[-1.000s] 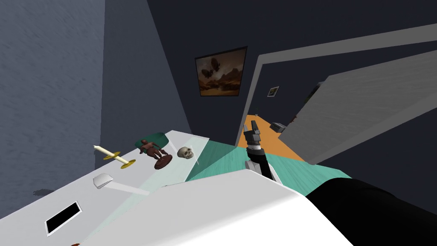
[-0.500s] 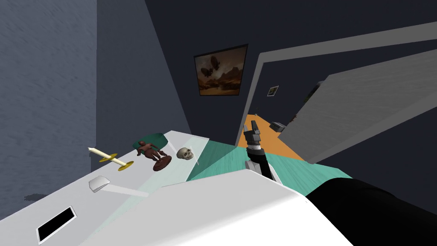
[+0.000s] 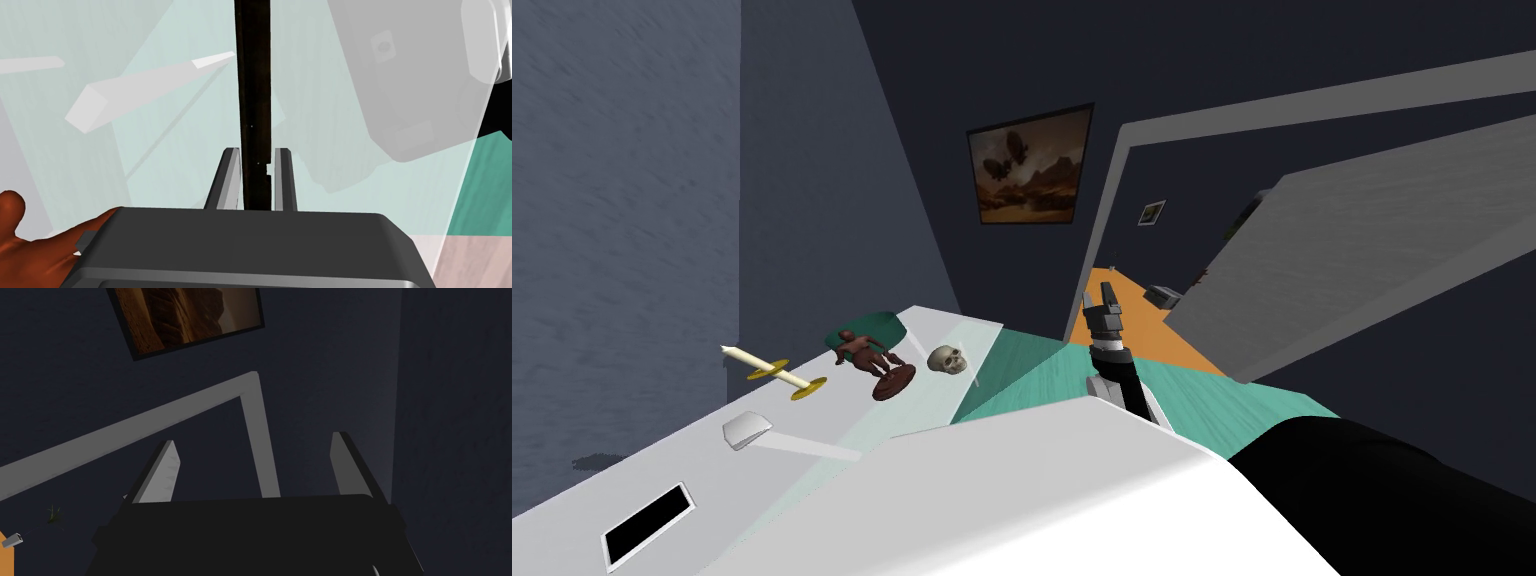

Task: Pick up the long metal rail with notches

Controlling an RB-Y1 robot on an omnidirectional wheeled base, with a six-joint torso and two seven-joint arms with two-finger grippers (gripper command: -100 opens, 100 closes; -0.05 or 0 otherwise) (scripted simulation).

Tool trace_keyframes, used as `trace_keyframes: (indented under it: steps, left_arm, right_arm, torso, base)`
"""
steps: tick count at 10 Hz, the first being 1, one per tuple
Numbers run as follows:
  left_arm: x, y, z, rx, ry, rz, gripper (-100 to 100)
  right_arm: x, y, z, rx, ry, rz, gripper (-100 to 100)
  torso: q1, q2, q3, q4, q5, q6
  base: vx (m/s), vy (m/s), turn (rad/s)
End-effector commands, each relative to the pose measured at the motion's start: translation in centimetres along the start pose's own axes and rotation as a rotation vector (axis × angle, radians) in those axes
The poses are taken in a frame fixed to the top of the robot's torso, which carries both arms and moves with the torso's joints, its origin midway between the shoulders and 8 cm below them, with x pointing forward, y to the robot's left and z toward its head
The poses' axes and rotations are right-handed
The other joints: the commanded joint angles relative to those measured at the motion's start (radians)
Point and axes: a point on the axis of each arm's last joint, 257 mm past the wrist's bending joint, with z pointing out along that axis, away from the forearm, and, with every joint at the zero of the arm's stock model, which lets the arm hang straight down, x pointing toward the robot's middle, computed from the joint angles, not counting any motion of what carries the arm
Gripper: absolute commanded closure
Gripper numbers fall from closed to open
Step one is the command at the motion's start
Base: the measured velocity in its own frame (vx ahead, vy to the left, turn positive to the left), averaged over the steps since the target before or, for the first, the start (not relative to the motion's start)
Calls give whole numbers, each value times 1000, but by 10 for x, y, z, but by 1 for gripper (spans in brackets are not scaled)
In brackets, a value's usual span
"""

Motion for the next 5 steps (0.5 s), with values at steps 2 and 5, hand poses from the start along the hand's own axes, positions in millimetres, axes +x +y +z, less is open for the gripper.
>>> trace_keyframes:
  steps: [2, 5]
  left_arm:
    - [0, 0, 0, 0, 0, 0, 100]
    - [-3, -15, -19, 4, -1, 3, 100]
  right_arm:
    - [0, 0, 0, 0, 0, 0, 0]
    - [0, 0, 0, 0, 0, 0, 0]
  torso:
    - [0, 0, 0, 0, 0, 0]
    - [-1, 0, 0, 0, -1, 0]
  base:
    - [0, 0, 0]
    - [0, -28, 6]
